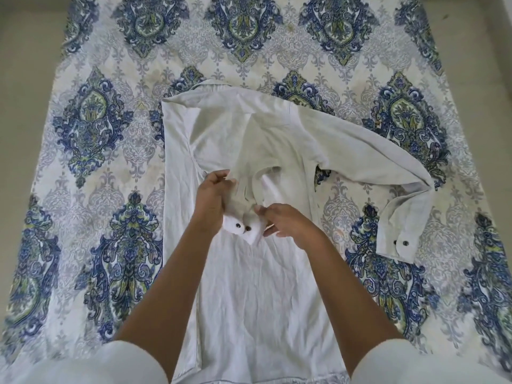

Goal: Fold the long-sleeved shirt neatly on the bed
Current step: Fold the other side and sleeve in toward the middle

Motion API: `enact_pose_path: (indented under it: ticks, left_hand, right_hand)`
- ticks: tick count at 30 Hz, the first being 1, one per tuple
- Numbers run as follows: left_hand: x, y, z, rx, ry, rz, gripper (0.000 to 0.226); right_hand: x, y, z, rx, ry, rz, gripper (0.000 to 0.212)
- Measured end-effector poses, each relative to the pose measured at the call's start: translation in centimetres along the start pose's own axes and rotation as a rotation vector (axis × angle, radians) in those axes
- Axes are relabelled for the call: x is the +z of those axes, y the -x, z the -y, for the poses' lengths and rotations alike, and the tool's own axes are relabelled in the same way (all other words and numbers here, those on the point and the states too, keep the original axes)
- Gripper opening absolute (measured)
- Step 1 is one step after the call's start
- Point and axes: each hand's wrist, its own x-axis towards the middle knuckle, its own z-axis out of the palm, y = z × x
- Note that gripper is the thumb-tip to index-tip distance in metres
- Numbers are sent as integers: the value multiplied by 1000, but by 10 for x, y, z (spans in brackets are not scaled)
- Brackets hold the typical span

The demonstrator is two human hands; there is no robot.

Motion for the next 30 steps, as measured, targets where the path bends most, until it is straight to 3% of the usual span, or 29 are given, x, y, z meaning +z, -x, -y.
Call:
enact_pose_path:
  ticks: [2, 5, 7, 9, 10, 12, 14, 16, 20, 25, 30]
  left_hand:
    - [-17, 3, -4, -34, 60, 47, 21]
    - [-33, 10, -1, -44, -245, 9, 19]
    - [-44, 20, 2, 18, -415, -86, 11]
    - [-62, 31, 3, 84, -375, -210, 6]
    - [-76, 37, 5, 71, -337, -223, 15]
    - [-107, 51, 13, -90, -359, -102, 43]
    - [-138, 71, 27, -301, -545, 135, 68]
    - [-165, 88, 40, -335, -540, 185, 65]
    - [-193, 111, 65, -277, -180, 26, 13]
    - [-222, 131, 106, -448, -311, 141, 46]
    - [-244, 144, 143, -562, -593, 211, 36]
  right_hand:
    - [4, -7, 1, 23, -124, -26, 40]
    - [14, -16, 2, 32, -358, 83, 54]
    - [28, -15, 3, 26, -466, 193, 41]
    - [46, -8, 4, 23, -534, 262, 26]
    - [57, -5, 2, 35, -560, 280, 25]
    - [81, 2, -6, 62, -622, 308, 31]
    - [104, 7, -17, 103, -672, 316, 36]
    - [125, 10, -28, 146, -705, 282, 29]
    - [157, 10, -43, 171, -632, 172, 23]
    - [191, 6, -69, 245, -452, 85, 23]
    - [203, -4, -87, 316, -413, 38, 21]
